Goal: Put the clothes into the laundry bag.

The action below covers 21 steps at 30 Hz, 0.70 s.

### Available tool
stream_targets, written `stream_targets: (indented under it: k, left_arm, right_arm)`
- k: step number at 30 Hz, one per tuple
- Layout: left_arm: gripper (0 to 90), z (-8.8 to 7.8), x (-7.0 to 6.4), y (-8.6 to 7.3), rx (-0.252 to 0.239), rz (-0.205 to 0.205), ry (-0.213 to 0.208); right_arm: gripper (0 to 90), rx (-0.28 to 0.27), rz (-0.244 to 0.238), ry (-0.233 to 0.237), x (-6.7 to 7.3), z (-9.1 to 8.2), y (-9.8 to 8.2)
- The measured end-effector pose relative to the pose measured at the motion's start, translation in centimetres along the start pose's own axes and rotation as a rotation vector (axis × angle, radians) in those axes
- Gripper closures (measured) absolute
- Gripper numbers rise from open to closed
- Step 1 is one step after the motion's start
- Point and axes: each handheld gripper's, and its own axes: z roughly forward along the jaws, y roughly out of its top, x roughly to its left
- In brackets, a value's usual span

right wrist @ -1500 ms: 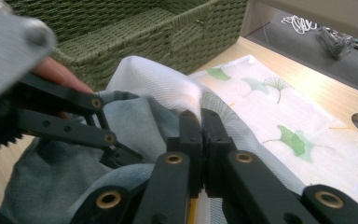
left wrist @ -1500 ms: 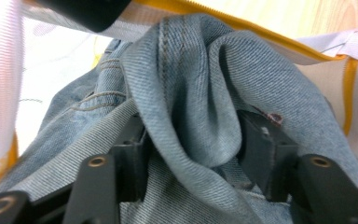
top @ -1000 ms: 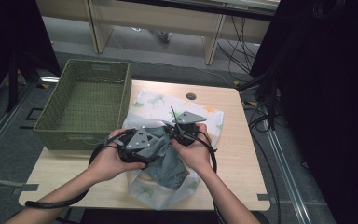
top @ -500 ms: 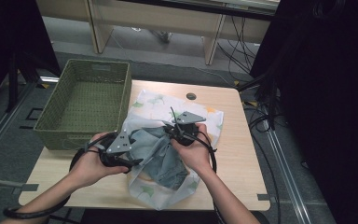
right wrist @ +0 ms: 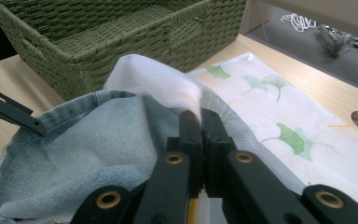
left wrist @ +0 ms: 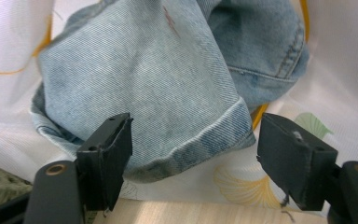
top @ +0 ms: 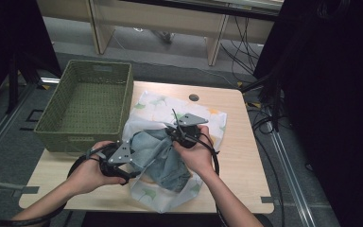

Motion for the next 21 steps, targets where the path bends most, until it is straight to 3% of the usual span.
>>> stream_targets:
  k: [3,6,9,13,21]
  left_arm:
    - [34.0,0.5,0.0,-0.2,0.044,0.027,-0.003]
    - [59.0,1.0,0.0,-0.3,0.064,0.028,-0.003]
    - [75.7,1.1,0.1,-0.2,0.083,0.023,0.016]
    - [81.4,0.5,0.2,0.4,0.058,-0.004,0.058]
    - [82.7,-1.8,0.6,2.2,-0.106,-0.083,0.159]
  right_arm:
    - [89.9,0.002,-0.002,0.001,0.1,0.0,0.0]
    - [89.9,0.003,-0.003,0.003,0.1,0.0,0.0]
    - [89.9,0.002,-0.006,0.004,0.1,0.1,0.0]
    - [89.9,0.002,-0.002,0.006,0.1,0.1,0.0]
    - [89.9,-0.002,-0.01,0.0,0.2,0.1,0.0]
